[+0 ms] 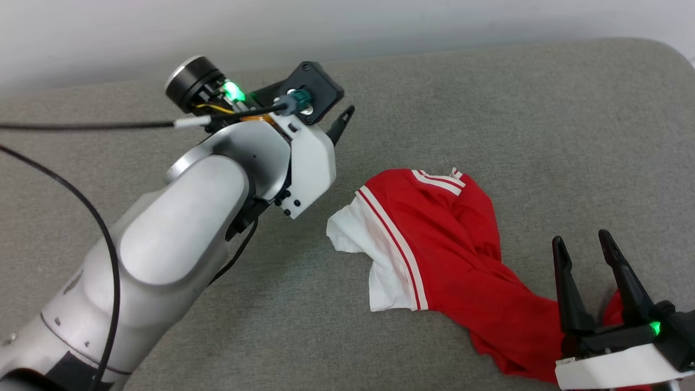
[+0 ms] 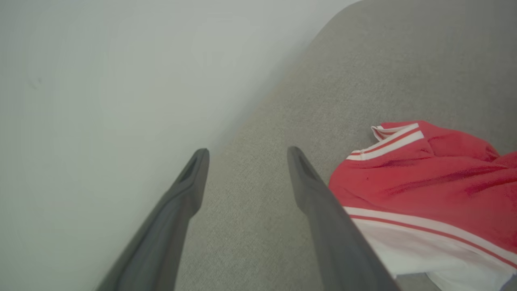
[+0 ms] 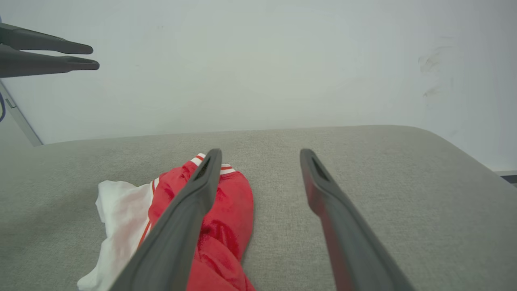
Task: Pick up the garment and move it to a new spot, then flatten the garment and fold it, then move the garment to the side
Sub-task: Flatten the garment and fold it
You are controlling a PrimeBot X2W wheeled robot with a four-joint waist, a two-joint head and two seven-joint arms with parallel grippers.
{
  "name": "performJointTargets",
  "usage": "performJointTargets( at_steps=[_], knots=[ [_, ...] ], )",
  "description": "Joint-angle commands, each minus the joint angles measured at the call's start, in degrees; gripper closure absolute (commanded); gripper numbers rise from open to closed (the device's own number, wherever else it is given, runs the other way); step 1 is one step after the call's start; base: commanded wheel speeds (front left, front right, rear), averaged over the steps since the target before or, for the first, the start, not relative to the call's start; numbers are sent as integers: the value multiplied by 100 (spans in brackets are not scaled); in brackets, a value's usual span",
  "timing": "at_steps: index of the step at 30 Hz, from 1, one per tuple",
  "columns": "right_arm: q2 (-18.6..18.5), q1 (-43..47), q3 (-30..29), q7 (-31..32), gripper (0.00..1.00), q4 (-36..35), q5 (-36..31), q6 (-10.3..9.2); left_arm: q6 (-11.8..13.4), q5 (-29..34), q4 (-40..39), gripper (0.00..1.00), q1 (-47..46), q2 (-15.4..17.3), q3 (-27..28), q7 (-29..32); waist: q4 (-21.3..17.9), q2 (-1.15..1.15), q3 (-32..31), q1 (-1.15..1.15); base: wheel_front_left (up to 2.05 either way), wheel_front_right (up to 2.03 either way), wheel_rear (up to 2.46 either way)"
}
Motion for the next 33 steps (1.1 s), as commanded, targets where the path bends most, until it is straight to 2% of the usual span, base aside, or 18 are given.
performJointTargets(
  at_steps=[1, 9, 11, 12, 15, 19, 26, 32, 33],
  knots=[
    [25, -132, 32, -34, 0, 45, -23, -5, 7, -429, 13, 0, -347, 136, -445, 451, -105, 0, 144, 0, 0, 0, 0],
    [66, -421, 214, -49, 0, 97, -51, -5, 5, -2305, -243, 0, -1572, 684, -2369, 2479, -350, 0, 532, 0, 0, 0, 0],
    [88, -496, 250, -43, 0, 97, -45, -4, 5, -2642, -331, 0, -1806, 771, -2741, 2855, -408, 0, 645, 0, 0, 0, 0],
    [88, -496, 250, -43, 0, 97, -45, -4, 5, -2642, -331, 0, -1806, 771, -2741, 2855, -408, 0, 645, 0, 0, 0, 0],
    [124, -609, 303, -43, 0, 101, -36, -4, 5, -3000, -474, 0, -2045, 856, -3087, 3399, -492, 0, 829, 0, 0, 0, 0],
    [166, -772, 388, -44, 0, 130, -18, -4, 5, -3098, -677, 0, -2107, 923, -3221, 3906, -608, 0, 1063, 0, 0, 0, 0],
    [219, -1022, 523, -43, 0, 196, 23, -4, 4, -2768, -1070, 0, -1538, 1082, -3227, 4849, -797, 0, 1407, 0, 0, 0, 0],
    [241, -1168, 540, -44, 0, 241, 23, -5, 3, -2603, -1284, 0, -1197, 1240, -3294, 5094, -846, 0, 1524, 0, 0, 0, 0],
    [243, -1190, 526, -45, 0, 247, 19, -5, 3, -2609, -1296, 58, -1205, 1253, -3297, 5011, -837, 0, 1523, 0, 0, 0, 0]
  ],
)
